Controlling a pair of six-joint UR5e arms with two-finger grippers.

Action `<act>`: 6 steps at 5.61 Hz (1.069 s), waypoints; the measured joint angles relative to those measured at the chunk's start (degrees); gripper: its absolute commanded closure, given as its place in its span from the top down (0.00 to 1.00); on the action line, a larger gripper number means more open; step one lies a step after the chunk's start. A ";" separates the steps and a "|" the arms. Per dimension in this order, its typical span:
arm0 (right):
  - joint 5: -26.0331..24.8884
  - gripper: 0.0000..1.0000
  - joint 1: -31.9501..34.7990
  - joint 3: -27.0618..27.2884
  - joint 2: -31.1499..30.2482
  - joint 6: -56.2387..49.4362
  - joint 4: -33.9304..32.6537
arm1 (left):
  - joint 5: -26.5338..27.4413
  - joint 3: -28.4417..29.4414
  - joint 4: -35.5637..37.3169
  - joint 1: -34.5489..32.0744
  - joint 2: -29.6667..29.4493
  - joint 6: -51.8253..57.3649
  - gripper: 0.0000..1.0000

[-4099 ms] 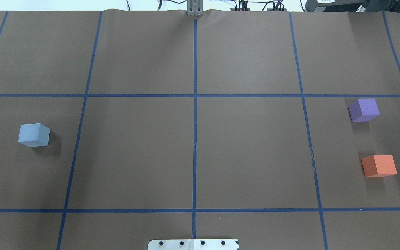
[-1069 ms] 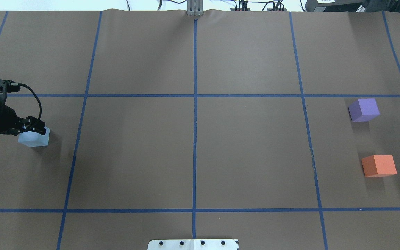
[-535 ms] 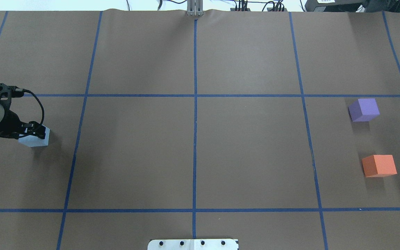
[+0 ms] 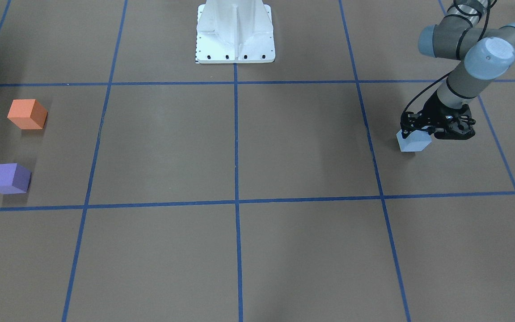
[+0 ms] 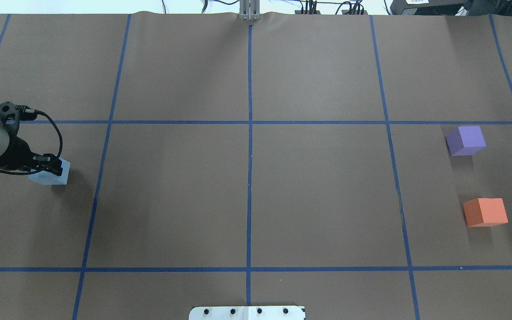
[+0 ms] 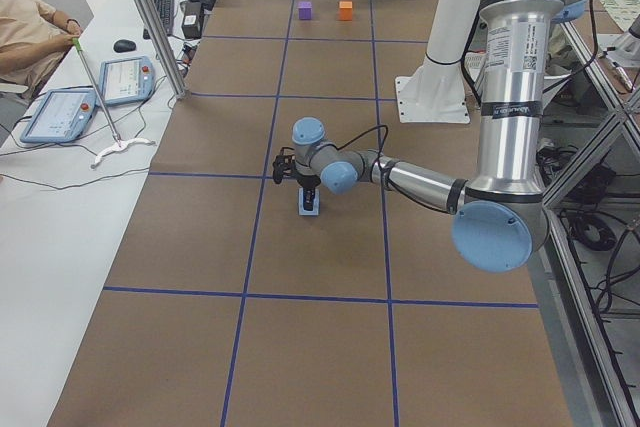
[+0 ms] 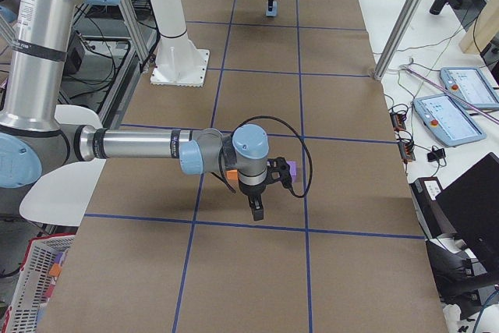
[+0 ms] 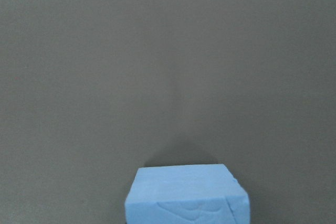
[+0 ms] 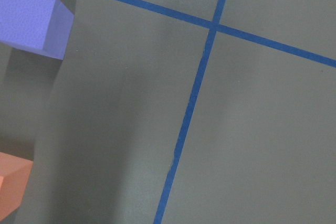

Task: Place blue block between orange and purple blocks
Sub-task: 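Close the left gripper on the light blue cube and lift it, then carry the light blue cube to the table center and set it down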

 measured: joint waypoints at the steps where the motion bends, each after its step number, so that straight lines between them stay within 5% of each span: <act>1: 0.13 1.00 0.00 0.00 0.00 0.00 0.00 | -0.08 -1.51 5.47 -0.01 -5.56 -0.11 0.00; 3: 0.18 1.00 0.00 0.02 0.00 -0.07 0.07 | 0.22 -2.33 30.95 1.94 -27.51 -2.24 0.00; 4: 0.18 1.00 0.00 0.04 0.00 -0.08 0.08 | 1.04 -0.52 37.24 5.92 -36.63 -6.67 0.00; 6: 0.26 1.00 0.00 0.06 0.00 -0.09 0.09 | 6.69 14.83 37.47 14.92 -54.59 -16.98 0.00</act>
